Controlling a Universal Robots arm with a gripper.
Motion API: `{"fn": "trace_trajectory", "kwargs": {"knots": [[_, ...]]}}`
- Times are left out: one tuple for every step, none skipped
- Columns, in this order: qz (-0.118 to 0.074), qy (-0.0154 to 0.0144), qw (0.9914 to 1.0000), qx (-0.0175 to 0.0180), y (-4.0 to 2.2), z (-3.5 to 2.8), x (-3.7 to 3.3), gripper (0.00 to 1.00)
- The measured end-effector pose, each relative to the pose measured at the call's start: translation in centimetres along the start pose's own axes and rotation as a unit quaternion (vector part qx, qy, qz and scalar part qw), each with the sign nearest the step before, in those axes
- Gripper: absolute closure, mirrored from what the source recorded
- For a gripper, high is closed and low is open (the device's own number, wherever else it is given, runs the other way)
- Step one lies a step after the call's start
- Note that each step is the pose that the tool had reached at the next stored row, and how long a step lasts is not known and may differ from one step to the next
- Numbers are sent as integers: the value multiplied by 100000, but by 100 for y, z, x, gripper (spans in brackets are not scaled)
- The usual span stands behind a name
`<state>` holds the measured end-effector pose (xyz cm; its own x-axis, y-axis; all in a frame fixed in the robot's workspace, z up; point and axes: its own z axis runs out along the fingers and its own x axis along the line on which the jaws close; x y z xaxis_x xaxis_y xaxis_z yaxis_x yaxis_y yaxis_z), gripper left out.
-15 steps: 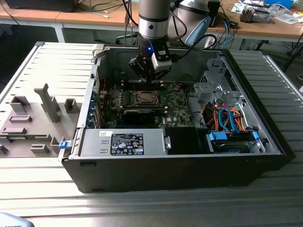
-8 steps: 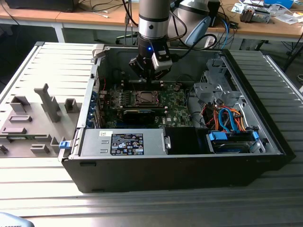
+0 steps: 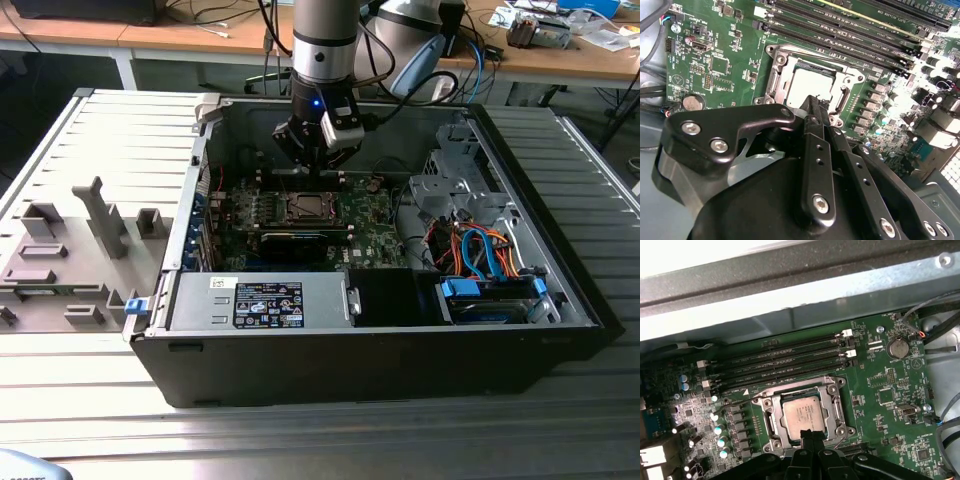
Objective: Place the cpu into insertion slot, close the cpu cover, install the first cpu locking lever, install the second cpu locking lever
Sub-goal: 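Install the first cpu locking lever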
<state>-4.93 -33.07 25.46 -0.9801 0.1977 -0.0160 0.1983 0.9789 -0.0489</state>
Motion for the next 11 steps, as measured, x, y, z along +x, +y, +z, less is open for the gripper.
{"fn": "trace_trajectory", "kwargs": {"knots": [[-57, 0, 100000, -1, 0, 0, 0, 89], [-150, -7, 100000, -3, 0, 0, 0, 89], [-205, -9, 100000, -4, 0, 0, 0, 89], [-279, -14, 100000, -4, 0, 0, 0, 89], [-342, -17, 99999, -5, 0, 0, 0, 89], [-398, -19, 99999, -6, 0, 0, 0, 89], [-502, -23, 99999, -8, 0, 0, 0, 89], [-583, -28, 99998, -10, 0, 0, 0, 89], [-641, -30, 99998, -12, 0, 0, 0, 89], [-746, -34, 99997, -11, 0, 0, 0, 89], [-839, -41, 99996, -15, 0, 0, 0, 89]]}}
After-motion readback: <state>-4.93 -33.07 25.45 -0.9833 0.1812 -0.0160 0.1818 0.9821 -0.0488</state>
